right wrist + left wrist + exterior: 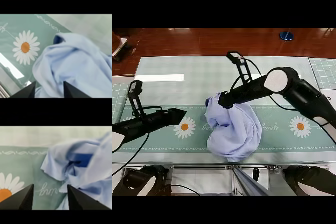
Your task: Fold the shirts.
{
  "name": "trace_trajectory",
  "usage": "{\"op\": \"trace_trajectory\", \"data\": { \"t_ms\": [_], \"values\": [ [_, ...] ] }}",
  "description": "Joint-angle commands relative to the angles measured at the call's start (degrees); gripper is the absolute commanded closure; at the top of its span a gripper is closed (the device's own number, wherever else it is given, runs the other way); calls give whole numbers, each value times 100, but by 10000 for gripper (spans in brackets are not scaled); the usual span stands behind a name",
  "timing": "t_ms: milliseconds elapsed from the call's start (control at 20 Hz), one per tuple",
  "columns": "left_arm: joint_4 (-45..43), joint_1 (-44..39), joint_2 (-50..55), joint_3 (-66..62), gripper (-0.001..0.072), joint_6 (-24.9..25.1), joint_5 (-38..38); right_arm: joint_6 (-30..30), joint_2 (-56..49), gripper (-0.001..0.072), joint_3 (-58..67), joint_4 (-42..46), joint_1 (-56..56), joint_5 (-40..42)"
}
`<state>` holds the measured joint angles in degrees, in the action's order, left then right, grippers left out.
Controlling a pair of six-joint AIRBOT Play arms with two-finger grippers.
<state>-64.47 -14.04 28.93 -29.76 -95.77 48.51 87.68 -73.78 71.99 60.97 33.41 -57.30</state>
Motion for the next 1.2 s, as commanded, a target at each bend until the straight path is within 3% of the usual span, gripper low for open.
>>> {"op": "trace_trajectory", "data": {
  "t_ms": [0, 200, 500, 700, 900, 1150],
  "values": [
    [2, -4, -2, 2, 199, 7, 680, 96, 44, 308, 116, -74, -713, -199],
    [192, -7, 105, 216, 199, 136, 1974, 131, 1073, 309, 188, 713, -2887, -796],
    [2966, -4, 651, 1860, 200, 1637, 885, -52, 2133, 309, -1884, 984, -5268, -1274],
    [3827, -140, 1471, 1976, 199, 2568, 562, -452, 2168, 309, -3169, 256, -5381, -890],
    [4601, -1016, 2391, 1912, 200, 3080, -210, -739, 1899, 310, -3567, -400, -5381, -686],
    [4870, -1862, 3423, 1303, 200, 3359, -439, -962, 1174, 312, -3567, -820, -5230, -649]
  ]
}}
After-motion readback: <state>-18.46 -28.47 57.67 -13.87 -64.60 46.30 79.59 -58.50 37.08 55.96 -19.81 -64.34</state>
